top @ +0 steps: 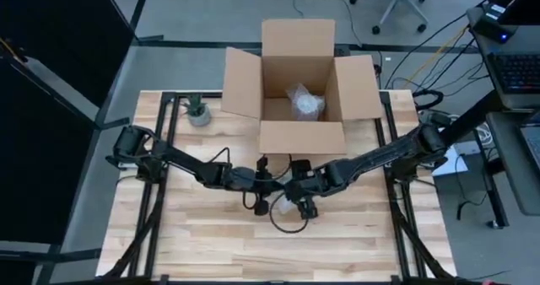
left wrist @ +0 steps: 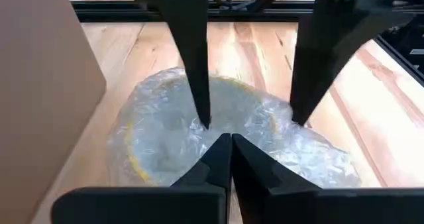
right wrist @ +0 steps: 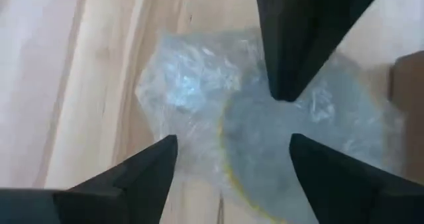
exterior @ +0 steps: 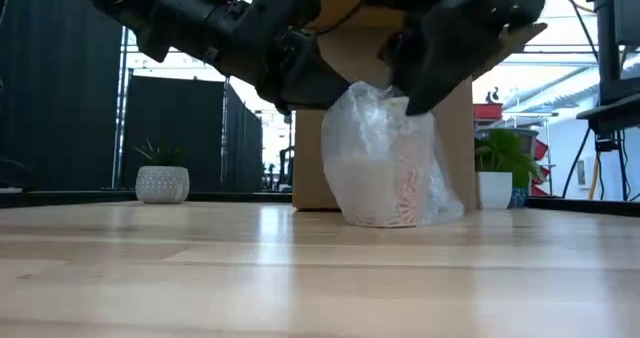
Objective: Wrap mug
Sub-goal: Put the wrapped orange patterned mug into the card board box
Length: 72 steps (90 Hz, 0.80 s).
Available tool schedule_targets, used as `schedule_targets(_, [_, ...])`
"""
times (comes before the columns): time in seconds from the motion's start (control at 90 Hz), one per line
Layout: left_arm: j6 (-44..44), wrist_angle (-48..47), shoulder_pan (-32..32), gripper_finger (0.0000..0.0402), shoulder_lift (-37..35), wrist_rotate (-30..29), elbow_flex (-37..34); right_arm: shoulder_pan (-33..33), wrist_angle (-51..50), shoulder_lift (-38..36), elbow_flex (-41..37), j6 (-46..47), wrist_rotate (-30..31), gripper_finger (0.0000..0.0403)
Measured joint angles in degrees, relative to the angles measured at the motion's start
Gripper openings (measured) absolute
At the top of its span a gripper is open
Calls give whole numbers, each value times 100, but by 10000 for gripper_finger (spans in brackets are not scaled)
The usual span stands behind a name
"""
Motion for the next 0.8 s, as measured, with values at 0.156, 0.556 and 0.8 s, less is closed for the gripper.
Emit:
schedule_targets(0.156, [0, -21, -7, 0, 0, 29, 0, -14, 495, 498, 22, -230, 66, 279])
schedule_targets(0.556, [0, 2, -2, 0, 0, 96, -2, -9, 471, 1042, 63, -358, 180, 201])
schedule_targets(0.8, [-7, -44, -19, 0, -103, 154, 0, 0, 449, 1049, 63, -320, -50, 50])
